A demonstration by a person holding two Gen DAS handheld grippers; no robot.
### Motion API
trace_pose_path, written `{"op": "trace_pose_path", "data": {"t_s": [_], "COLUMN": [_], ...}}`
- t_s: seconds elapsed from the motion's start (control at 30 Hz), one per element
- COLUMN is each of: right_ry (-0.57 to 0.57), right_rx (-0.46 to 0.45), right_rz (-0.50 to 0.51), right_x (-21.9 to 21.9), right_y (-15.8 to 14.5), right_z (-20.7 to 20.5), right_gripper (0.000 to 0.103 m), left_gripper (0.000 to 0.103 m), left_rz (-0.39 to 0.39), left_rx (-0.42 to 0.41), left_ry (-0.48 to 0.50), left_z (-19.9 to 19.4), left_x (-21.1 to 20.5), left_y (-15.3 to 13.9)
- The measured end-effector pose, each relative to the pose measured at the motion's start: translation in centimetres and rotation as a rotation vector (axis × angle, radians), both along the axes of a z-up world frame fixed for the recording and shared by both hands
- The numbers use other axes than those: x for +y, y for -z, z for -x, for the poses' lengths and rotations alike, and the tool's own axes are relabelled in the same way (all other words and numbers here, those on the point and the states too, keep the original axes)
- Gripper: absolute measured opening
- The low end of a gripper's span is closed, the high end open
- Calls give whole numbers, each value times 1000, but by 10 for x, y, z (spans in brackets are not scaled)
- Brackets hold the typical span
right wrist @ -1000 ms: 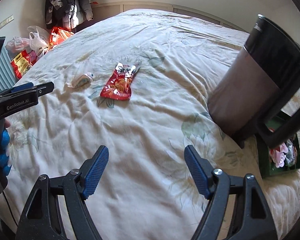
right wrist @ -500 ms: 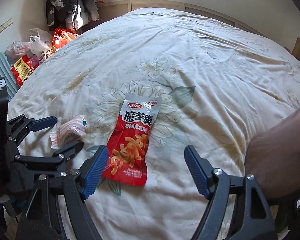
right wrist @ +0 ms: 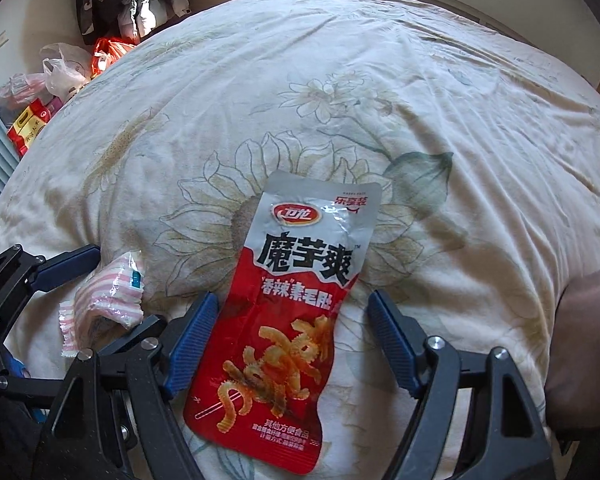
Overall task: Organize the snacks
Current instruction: 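Lower the right tool onto the red spicy strip packet and close, then grasp the pink-white striped candy with the left tool while the right tool lifts the red packet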
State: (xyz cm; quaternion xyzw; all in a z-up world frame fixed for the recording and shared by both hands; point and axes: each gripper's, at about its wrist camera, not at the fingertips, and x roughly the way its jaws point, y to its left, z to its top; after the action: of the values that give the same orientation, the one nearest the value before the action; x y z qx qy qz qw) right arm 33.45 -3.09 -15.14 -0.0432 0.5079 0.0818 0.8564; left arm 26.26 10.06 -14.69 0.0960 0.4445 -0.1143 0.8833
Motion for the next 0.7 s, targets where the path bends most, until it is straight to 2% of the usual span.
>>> {"op": "trace_pose_path", "data": {"t_s": [0.07, 0.2, 0.3, 0.4, 0.47, 0.7], "right_ry": [-8, -36, -48, -61, -70, -86], "right_rx": [-5, -17, -23, -34, -41, -30], "right_rz": [2, 6, 15, 24, 26, 10], "right_x": [1, 5, 7, 8, 8, 1], "right_y": [-1, -4, -5, -6, -8, -13], "right_z": [2, 6, 9, 13, 17, 27], "right_gripper": [103, 100, 93, 82, 71, 64], "left_gripper": [51, 45, 41, 35, 29, 22], "left_rz": [-2, -18, -40, -60, -67, -42], "left_rx": [-2, -8, -13, -18, -19, -22], "left_ry": [0, -1, 2, 6, 4, -28], "left_z": [1, 1, 2, 4, 6, 11], "left_x": [-1, -6, -10, -16, -20, -21], "left_y": [0, 0, 0, 1, 0, -2]}}
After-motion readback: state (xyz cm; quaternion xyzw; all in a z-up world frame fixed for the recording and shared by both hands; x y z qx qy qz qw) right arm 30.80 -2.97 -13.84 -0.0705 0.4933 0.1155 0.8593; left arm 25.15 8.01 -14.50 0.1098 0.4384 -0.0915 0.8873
